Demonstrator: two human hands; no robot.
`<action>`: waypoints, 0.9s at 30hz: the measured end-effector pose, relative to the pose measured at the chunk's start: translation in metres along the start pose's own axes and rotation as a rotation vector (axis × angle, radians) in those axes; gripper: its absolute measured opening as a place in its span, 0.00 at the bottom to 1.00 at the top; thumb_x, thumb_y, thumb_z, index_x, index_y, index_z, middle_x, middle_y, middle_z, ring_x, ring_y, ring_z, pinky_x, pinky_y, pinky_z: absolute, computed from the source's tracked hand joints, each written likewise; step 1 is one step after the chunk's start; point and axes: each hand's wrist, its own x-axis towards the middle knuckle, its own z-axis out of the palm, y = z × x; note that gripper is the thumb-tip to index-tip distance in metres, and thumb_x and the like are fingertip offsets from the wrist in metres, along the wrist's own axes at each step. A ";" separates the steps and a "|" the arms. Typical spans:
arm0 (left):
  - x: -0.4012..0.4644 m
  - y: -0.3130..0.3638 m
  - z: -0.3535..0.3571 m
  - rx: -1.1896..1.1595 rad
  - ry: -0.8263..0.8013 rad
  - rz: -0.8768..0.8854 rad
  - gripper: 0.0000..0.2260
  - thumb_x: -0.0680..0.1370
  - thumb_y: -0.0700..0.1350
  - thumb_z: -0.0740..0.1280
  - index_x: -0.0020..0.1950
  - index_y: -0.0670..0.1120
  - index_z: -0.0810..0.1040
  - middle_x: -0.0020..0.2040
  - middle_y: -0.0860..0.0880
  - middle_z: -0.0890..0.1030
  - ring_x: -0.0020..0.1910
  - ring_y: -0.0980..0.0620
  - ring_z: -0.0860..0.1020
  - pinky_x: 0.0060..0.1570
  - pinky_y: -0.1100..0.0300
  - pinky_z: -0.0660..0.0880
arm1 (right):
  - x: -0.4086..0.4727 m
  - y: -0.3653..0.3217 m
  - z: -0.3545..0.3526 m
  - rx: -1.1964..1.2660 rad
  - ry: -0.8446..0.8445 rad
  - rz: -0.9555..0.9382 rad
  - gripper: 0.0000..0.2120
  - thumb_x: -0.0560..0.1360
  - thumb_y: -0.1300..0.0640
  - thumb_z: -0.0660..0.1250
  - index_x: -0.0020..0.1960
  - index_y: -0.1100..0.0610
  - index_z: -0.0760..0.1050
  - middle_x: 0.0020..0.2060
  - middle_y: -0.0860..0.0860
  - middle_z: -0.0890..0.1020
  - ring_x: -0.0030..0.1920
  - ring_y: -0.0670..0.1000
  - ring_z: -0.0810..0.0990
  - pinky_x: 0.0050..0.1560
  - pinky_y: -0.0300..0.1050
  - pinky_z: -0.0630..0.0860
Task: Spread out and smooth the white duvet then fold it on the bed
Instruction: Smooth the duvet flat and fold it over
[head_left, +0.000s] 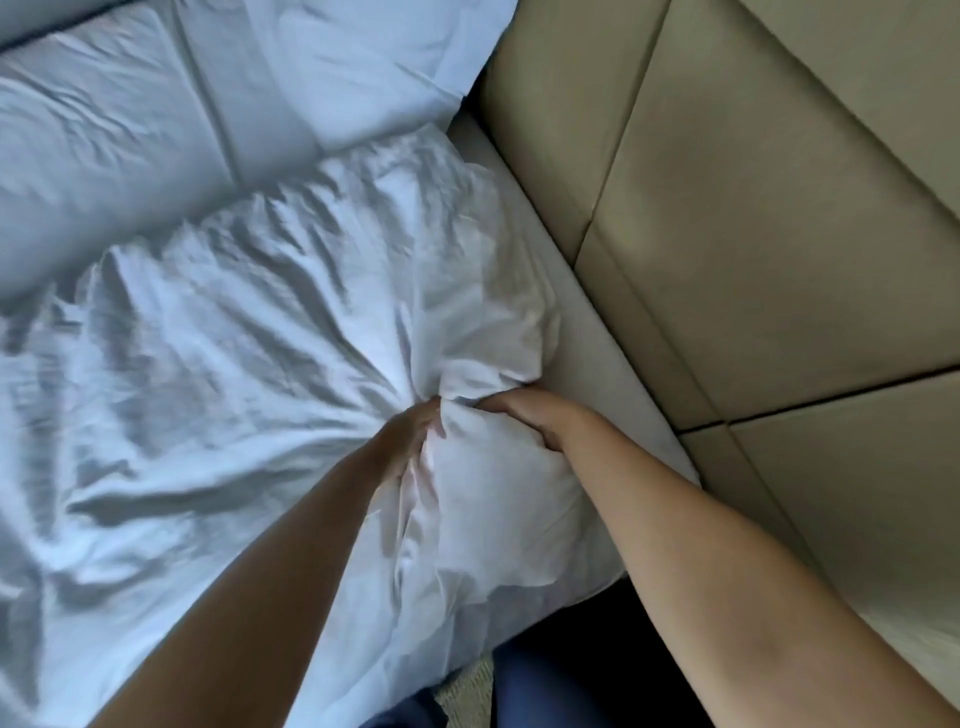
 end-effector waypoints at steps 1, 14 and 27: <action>-0.013 0.000 -0.008 -0.088 0.000 -0.021 0.13 0.79 0.54 0.60 0.45 0.47 0.77 0.42 0.48 0.80 0.38 0.52 0.80 0.32 0.67 0.74 | -0.008 -0.012 0.011 -0.028 -0.010 -0.038 0.16 0.66 0.49 0.76 0.52 0.51 0.78 0.54 0.51 0.81 0.55 0.52 0.80 0.62 0.49 0.75; -0.195 -0.060 -0.207 -0.456 0.222 0.164 0.20 0.80 0.61 0.54 0.50 0.48 0.78 0.47 0.48 0.80 0.44 0.48 0.78 0.44 0.52 0.75 | -0.121 -0.141 0.262 -0.567 -0.014 -0.581 0.16 0.67 0.60 0.72 0.51 0.54 0.71 0.40 0.47 0.76 0.44 0.48 0.76 0.42 0.40 0.74; -0.318 -0.200 -0.395 -0.701 0.495 0.545 0.24 0.74 0.61 0.66 0.63 0.47 0.75 0.57 0.47 0.81 0.52 0.52 0.81 0.56 0.58 0.74 | -0.161 -0.104 0.545 -1.066 -0.249 -0.485 0.29 0.66 0.58 0.73 0.65 0.50 0.68 0.44 0.49 0.80 0.41 0.51 0.83 0.29 0.43 0.79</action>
